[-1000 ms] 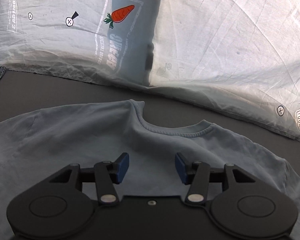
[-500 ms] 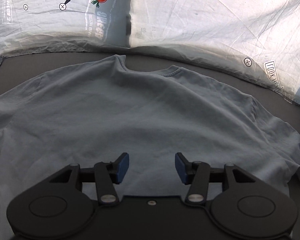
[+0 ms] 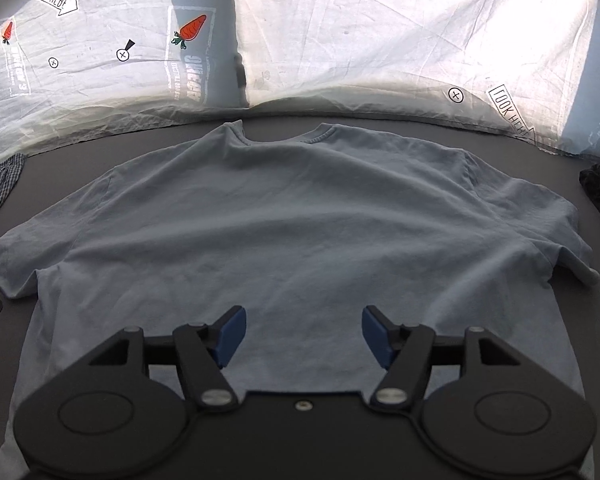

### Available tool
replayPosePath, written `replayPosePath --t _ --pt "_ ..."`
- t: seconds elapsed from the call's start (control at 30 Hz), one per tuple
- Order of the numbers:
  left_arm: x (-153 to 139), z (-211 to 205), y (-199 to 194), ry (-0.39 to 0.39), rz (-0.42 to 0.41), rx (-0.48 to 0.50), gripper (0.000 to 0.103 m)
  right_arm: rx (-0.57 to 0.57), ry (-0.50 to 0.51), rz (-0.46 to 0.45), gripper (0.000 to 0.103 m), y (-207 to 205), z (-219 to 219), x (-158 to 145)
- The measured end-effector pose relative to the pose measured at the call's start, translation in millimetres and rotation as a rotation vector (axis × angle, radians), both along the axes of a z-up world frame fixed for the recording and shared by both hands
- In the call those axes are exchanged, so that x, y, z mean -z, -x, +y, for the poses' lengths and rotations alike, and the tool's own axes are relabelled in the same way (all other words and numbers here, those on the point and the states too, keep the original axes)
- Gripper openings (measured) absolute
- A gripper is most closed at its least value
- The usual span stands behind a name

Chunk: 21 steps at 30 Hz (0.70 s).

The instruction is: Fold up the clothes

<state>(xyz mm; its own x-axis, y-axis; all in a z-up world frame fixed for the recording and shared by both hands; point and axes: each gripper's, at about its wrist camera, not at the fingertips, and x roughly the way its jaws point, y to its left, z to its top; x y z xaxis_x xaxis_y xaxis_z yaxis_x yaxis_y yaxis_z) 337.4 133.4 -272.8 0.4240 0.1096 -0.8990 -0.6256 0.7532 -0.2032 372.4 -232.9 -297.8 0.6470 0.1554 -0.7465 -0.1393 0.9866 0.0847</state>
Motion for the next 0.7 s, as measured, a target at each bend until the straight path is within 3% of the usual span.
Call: replayPosePath --t 0.1,0.23,0.37,0.53,0.7 --pt "5.0 -16.6 30.9 0.007 0.036 0.030 0.063 0.000 -0.072 0.005 0.060 21.9 -8.6 -3.2" --pt "14.9 -37.6 73.6 0.021 0.083 0.049 0.064 -0.012 -0.136 0.018 0.045 43.6 -17.5 -3.2" --pt "12.4 -51.9 100.9 -0.033 0.088 0.089 0.071 -0.055 -0.143 0.035 0.028 57.0 -10.8 0.7" --pt "9.9 -36.0 118.0 0.033 0.044 0.019 0.079 -0.163 -0.147 0.053 0.025 58.0 17.5 2.5" --pt "2.9 -2.1 110.4 0.067 -0.013 -0.077 0.080 -0.224 -0.252 0.107 0.025 35.2 51.8 3.9"
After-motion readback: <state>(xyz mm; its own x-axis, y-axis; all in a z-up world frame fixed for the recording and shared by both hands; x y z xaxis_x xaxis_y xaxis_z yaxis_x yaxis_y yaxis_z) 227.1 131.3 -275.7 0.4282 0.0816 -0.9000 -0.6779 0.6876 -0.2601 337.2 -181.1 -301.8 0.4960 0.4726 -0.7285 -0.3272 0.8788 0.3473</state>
